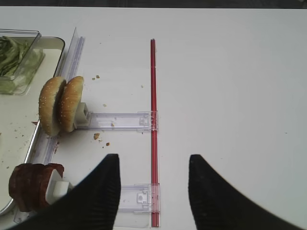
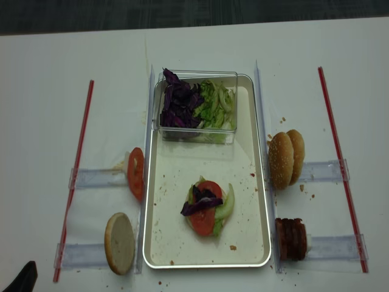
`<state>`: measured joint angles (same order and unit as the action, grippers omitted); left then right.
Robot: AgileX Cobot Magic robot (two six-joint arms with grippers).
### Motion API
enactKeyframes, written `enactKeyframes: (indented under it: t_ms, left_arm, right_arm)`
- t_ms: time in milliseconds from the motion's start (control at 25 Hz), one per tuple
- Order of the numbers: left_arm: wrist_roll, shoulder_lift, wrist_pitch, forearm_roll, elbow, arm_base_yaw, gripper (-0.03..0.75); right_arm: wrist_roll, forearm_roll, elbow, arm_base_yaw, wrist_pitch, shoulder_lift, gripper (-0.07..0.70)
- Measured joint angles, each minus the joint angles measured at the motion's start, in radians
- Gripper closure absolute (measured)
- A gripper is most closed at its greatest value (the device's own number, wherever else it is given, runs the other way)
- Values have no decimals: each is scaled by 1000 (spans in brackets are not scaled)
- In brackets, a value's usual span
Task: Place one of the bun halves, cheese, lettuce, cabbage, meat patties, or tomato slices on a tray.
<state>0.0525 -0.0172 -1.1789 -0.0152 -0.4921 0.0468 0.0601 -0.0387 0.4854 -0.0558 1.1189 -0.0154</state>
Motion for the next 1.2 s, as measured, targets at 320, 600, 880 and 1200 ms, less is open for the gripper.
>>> enactKeyframes:
  t_ms: [320, 600, 880, 1200]
  left_arm:
    - [0, 0, 0, 0, 0, 0, 115]
    - [0, 0, 0, 0, 0, 0, 115]
    - [0, 0, 0, 0, 0, 0, 115]
    - [0, 0, 0, 0, 0, 0, 115]
  right_arm:
    - [0, 0, 0, 0, 0, 0, 253]
    - [-4, 0, 0, 0, 0, 0, 253]
    - [-3, 0, 0, 0, 0, 0, 253]
    - [-3, 0, 0, 0, -2, 0, 253]
